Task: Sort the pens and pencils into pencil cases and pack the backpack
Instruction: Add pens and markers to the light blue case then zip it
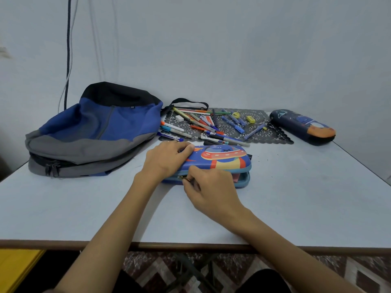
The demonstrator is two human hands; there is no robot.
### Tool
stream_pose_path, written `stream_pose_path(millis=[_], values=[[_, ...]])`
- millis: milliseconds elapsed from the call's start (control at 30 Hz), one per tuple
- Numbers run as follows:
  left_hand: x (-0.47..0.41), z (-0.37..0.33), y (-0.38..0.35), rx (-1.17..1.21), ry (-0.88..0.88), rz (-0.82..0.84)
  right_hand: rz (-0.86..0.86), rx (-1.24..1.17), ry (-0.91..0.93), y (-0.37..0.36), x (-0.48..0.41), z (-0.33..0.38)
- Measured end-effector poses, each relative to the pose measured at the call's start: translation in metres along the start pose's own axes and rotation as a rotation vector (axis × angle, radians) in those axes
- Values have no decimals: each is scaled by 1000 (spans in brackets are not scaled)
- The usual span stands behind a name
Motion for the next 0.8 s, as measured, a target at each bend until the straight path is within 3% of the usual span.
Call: stream_pose_path(millis=[233, 800], values=[[0, 3, 0, -16, 4, -17, 95, -291, -284, -4, 7, -44], [2, -1, 5, -75, -8, -45, 42, -618, -595, 22, 42, -102]])
Point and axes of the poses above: each hand's wrist, its own x-axis away from the middle knuckle, its own y-axis out of the back of the hand, z = x × y, the point moved 10 cm from there along -x, towards the middle knuckle, and after that the axes turned 1 degree about x, right-handed, at the moved point
